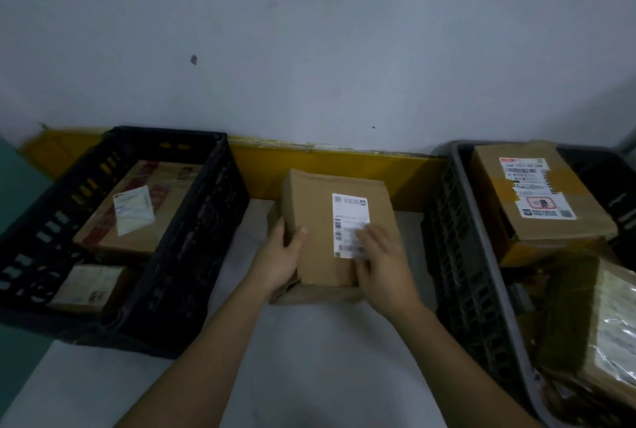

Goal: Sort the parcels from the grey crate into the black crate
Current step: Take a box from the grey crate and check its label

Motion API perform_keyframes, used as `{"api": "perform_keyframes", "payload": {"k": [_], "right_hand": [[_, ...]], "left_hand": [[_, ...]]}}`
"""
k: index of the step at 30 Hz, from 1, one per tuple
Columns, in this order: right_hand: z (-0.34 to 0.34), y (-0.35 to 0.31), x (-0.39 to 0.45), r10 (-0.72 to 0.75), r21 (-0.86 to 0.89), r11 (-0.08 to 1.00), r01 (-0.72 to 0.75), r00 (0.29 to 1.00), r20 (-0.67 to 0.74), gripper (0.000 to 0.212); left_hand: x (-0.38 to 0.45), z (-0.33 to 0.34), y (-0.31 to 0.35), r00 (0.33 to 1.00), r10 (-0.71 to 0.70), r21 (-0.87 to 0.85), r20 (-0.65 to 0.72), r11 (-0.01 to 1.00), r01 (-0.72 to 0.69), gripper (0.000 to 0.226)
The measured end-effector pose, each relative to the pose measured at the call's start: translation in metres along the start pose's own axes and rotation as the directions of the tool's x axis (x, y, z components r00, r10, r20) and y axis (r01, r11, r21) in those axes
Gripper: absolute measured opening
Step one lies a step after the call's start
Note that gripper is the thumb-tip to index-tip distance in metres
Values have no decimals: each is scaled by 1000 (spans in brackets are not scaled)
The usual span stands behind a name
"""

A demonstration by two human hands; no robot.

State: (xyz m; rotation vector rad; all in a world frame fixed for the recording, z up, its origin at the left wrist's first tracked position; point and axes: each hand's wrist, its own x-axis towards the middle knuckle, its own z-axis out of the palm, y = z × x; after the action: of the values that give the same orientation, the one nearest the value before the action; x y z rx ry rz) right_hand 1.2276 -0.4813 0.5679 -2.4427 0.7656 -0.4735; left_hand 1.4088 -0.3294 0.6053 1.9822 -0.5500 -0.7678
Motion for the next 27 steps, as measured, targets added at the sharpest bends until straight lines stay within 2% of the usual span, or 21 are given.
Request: {"api": "perform_keyframes", "payload": {"k": [2, 4, 6, 8, 12, 14, 18, 22, 25, 27], "right_hand": [[-5, 15, 4, 205, -127, 972, -198, 978, 46, 71], [-11, 22, 6, 313, -163, 943, -290, 940, 139, 92], [-12, 18, 7, 309, -60, 951, -303, 923, 230, 98], [-5, 10, 6, 261, 22, 961, -276, 930, 260, 96], [5, 4, 3, 268, 73, 955, -288, 940, 212, 93], [5, 6, 4, 269, 92, 952, -293, 939, 212, 92], [1, 6, 5, 282, 133, 940, -313, 936, 210, 93], [-11, -16, 7, 287, 142, 942, -303, 950, 122, 92], [-28, -47, 20, 265, 145, 953, -264, 964, 14, 95], [-42, -77, 34, 230, 152, 964, -217, 970, -74, 94]], "left_hand": [[7, -11, -10, 999, -13, 86, -47, 996, 17, 62], [8, -17, -16, 995, 1, 100, -99, 995, 9, 48], [6, -19, -19, 992, 8, 95, -126, 996, 4, 39], [5, -18, -26, 995, -20, 104, -93, 994, 29, 36], [1, -16, -39, 999, -31, 91, 14, 995, 30, 73], [-3, -14, -38, 1000, 2, 109, 19, 994, -4, 81], [-7, -12, -25, 1000, 16, 142, 22, 990, -19, 83], [-8, -32, -12, 996, 89, 104, 20, 990, -91, 86], [-8, -63, 11, 983, 177, 82, -54, 982, -172, 82], [-10, -89, 33, 955, 252, 69, -160, 967, -243, 81]]}}
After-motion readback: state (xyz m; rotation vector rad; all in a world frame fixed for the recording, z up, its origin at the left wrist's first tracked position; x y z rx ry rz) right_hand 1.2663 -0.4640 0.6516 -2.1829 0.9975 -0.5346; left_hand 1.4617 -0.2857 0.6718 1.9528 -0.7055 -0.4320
